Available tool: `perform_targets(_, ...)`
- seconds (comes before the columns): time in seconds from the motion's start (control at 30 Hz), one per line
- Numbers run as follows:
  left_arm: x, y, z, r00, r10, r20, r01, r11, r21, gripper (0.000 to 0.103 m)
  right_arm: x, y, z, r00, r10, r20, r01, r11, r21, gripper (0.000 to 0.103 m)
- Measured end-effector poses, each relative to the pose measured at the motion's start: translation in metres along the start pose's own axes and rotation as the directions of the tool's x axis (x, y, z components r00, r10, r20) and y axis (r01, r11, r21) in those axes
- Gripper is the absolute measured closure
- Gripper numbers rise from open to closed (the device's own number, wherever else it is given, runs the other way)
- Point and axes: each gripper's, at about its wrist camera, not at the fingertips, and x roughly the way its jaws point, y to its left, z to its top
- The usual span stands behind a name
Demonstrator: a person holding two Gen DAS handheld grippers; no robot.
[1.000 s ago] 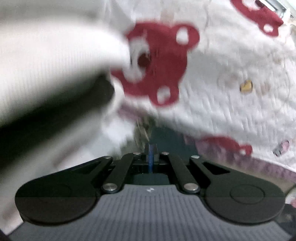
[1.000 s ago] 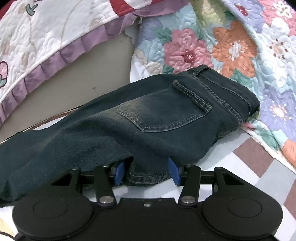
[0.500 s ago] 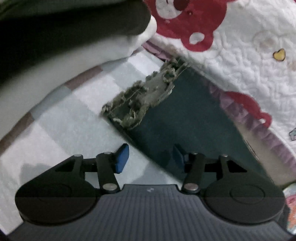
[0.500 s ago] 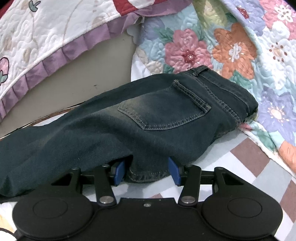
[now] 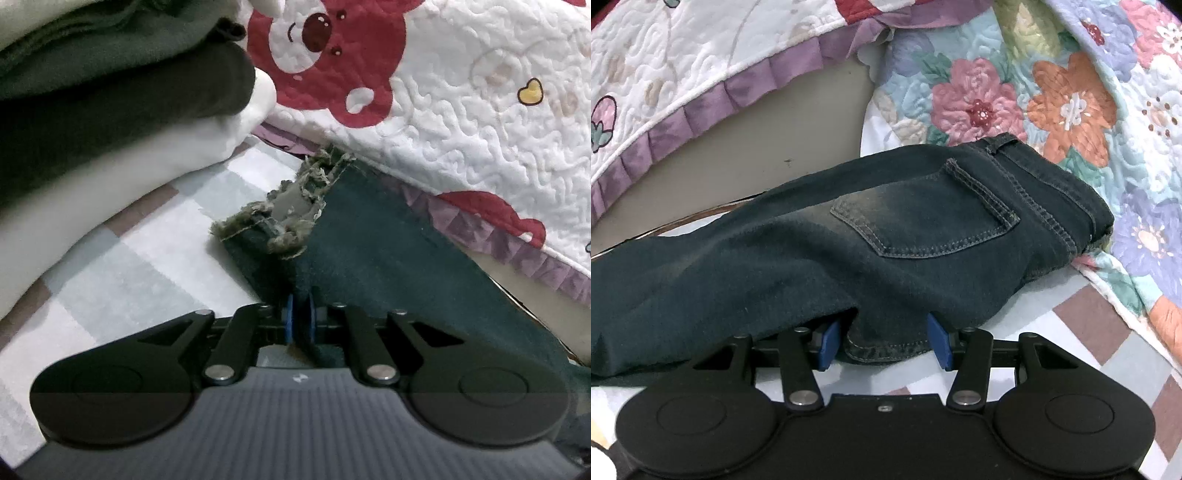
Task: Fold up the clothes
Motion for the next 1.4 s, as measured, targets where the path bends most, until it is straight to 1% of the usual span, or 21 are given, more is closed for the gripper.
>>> perform_targets(0.1, 0.000, -0.008, -0.002, 1.000, 0.019, 0.011, -0.019, 0.999, 0.049, 0.093, 0.000, 0.001, -0.001, 1.000, -0.002, -0.002, 0.002, 1.000, -0.002, 0.048)
perform_targets(0.2, 0.002, -0.009, -0.003, 1.000, 0.022, 0.015, -0.023, 0.998, 0.062, 0.093, 0.000, 0.001, -0.001, 1.000, -0.002, -0.003, 0.002, 1.000, -0.002, 0.048)
perform_targets(0.27, 0.001, -0.008, -0.003, 1.000, 0.020, 0.021, -0.021, 0.998, 0.053, 0.088, 0.000, 0.001, -0.001, 1.000, -0.002, -0.004, 0.002, 1.000, -0.004, 0.047)
perform_targets(0.33, -0.001, -0.008, -0.002, 1.000, 0.013, 0.029, -0.014, 0.999, 0.039, 0.074, 0.000, 0.000, -0.001, 1.000, -0.002, -0.006, 0.002, 1.000, -0.005, 0.047)
perform_targets(0.37, -0.002, -0.009, -0.003, 0.999, 0.002, 0.036, -0.003, 0.999, 0.033, 0.071, 0.000, 0.000, -0.001, 1.000, -0.001, -0.007, 0.001, 1.000, -0.005, 0.047)
perform_targets(0.5, -0.004, -0.013, -0.006, 0.998, 0.013, 0.056, -0.015, 0.999, 0.041, 0.069, 0.001, 0.000, -0.001, 1.000, -0.001, -0.008, 0.001, 1.000, -0.007, 0.046)
perform_targets(0.63, -0.015, -0.013, -0.017, 0.986, 0.049, 0.161, -0.050, 0.999, 0.003, 0.071, 0.002, 0.000, -0.001, 1.000, -0.001, -0.010, 0.001, 1.000, -0.007, 0.046)
perform_targets(0.67, -0.014, -0.017, -0.018, 0.986, 0.043, 0.160, -0.048, 0.999, 0.024, 0.071, 0.002, -0.001, -0.001, 1.000, -0.001, -0.011, 0.001, 1.000, -0.005, 0.045)
perform_targets(0.73, -0.009, -0.023, -0.019, 0.991, 0.020, 0.133, -0.031, 0.997, 0.078, 0.078, 0.002, 0.000, -0.001, 1.000, 0.000, -0.011, 0.000, 1.000, -0.006, 0.045)
perform_targets(0.8, -0.005, -0.027, -0.019, 0.994, 0.009, 0.109, -0.020, 0.995, 0.102, 0.078, 0.003, -0.001, -0.001, 1.000, 0.001, -0.012, -0.001, 1.000, -0.004, 0.045)
perform_targets(0.9, 0.002, -0.026, -0.018, 0.997, 0.033, 0.071, -0.041, 0.993, 0.111, 0.078, 0.003, -0.002, -0.002, 1.000, 0.004, -0.014, -0.004, 1.000, 0.000, 0.044)
perform_targets(0.97, 0.004, -0.019, -0.016, 0.996, 0.064, 0.066, -0.070, 0.994, 0.088, 0.072, 0.004, -0.003, -0.002, 1.000, 0.005, -0.015, -0.005, 1.000, 0.002, 0.043)
perform_targets(1.0, 0.005, -0.015, -0.015, 0.996, 0.066, 0.059, -0.069, 0.996, 0.064, 0.064, 0.004, -0.003, -0.002, 1.000, 0.007, -0.016, -0.007, 1.000, 0.003, 0.043)
perform_targets(1.03, 0.008, -0.010, -0.013, 0.997, 0.062, 0.054, -0.064, 0.997, 0.043, 0.060, 0.005, -0.004, -0.002, 1.000, 0.008, -0.016, -0.008, 1.000, 0.004, 0.043)
perform_targets(1.07, 0.011, -0.008, -0.011, 0.997, 0.051, 0.049, -0.053, 0.998, 0.034, 0.061, 0.004, -0.004, -0.002, 1.000, 0.007, -0.016, -0.007, 1.000, 0.002, 0.042)
perform_targets(1.1, 0.015, -0.007, -0.008, 0.999, 0.034, 0.037, -0.035, 0.998, 0.043, 0.071, 0.004, -0.004, -0.001, 1.000, 0.005, -0.016, -0.005, 1.000, -0.001, 0.042)
perform_targets(1.13, 0.019, -0.009, -0.004, 0.999, 0.019, 0.026, -0.021, 0.997, 0.068, 0.099, 0.004, -0.004, 0.000, 1.000, 0.004, -0.016, -0.004, 1.000, -0.003, 0.042)
perform_targets(1.23, 0.005, -0.017, 0.015, 0.995, -0.036, 0.090, 0.022, 0.988, 0.150, 0.101, 0.003, -0.004, 0.002, 1.000, -0.001, -0.016, 0.001, 1.000, -0.011, 0.042)
perform_targets(1.33, -0.021, -0.030, 0.032, 0.969, -0.023, 0.246, -0.041, 0.967, 0.252, 0.101, 0.002, -0.004, 0.004, 1.000, -0.007, -0.015, 0.006, 1.000, -0.019, 0.043)
perform_targets(1.37, -0.024, -0.032, 0.035, 0.963, -0.016, 0.268, -0.059, 0.960, 0.272, 0.101, 0.002, -0.004, 0.005, 1.000, -0.008, -0.015, 0.008, 1.000, -0.021, 0.043)
perform_targets(1.4, -0.017, -0.030, 0.034, 0.969, 0.003, 0.246, -0.071, 0.961, 0.269, 0.101, 0.001, -0.004, 0.006, 1.000, -0.010, -0.015, 0.010, 1.000, -0.024, 0.044)
